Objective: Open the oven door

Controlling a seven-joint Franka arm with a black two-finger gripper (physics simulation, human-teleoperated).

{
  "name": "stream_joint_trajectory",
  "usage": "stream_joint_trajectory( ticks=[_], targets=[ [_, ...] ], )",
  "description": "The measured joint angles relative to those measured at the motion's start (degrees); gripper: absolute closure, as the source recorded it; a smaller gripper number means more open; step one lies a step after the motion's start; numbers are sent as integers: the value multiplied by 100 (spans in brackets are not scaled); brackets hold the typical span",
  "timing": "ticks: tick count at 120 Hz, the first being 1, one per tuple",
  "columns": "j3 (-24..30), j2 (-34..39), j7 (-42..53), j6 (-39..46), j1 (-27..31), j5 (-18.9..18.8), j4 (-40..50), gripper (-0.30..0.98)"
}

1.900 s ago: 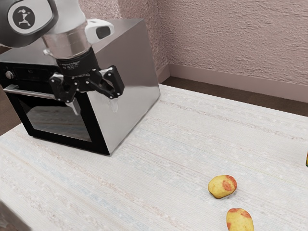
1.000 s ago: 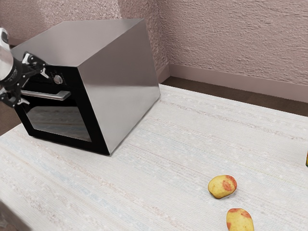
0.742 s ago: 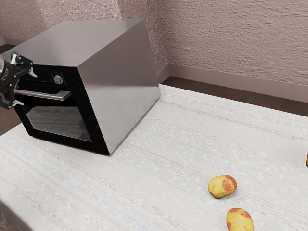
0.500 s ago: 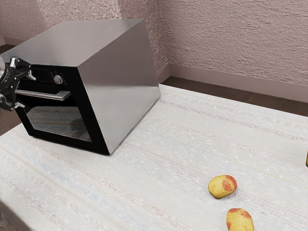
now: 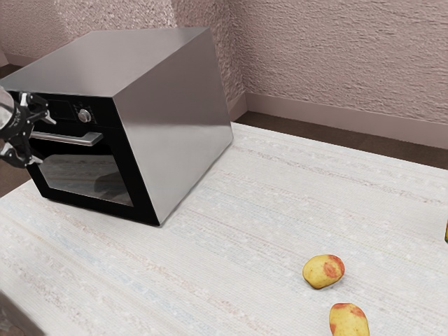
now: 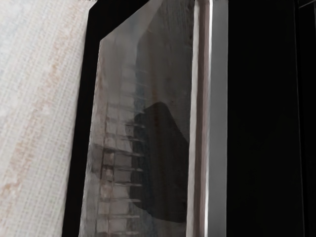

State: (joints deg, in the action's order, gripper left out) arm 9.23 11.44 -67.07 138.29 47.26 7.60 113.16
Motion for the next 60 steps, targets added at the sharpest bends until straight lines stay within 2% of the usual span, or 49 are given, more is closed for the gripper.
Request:
stream_joint_trajectory(
  ticks=[48,60],
  targets=[
    [0,-74,-100,229,73,24,315,0],
    [0,356,-116,371,39,19,896,0]
  ],
)
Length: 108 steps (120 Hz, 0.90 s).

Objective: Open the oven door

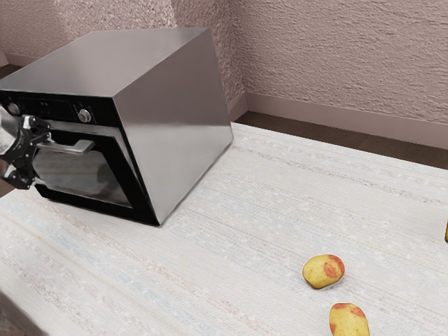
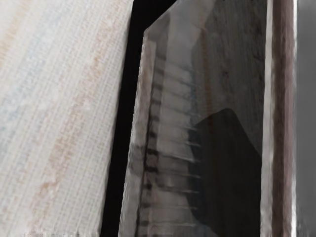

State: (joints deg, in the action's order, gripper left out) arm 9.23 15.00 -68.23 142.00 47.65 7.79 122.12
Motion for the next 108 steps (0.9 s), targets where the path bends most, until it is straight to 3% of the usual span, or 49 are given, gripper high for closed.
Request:
stream_joint_trajectory(
  ticks=[18,35,53,58,66,76,82,92,108],
  targets=[
    [18,1192,-24,317,-166,-6,1338,0],
    [162,3325,-57,544,-96,132,3036,0],
    [238,4103,-67,451,-126,73,3218,0],
    [203,4060,-58,135,-249,-106,2663,0],
    [57,3658,-5,-1004,-725,-438,738,0],
    [90,2127,105,-2627,-2726,-788,-1848,1],
    [128,1105,316,-3470,-3421,-999,-3167,0],
    [136,353,558,-4433,-4148,-1206,-3437,0],
    [132,190,859,-5142,-4325,-1366,-2833,0]
  ],
)
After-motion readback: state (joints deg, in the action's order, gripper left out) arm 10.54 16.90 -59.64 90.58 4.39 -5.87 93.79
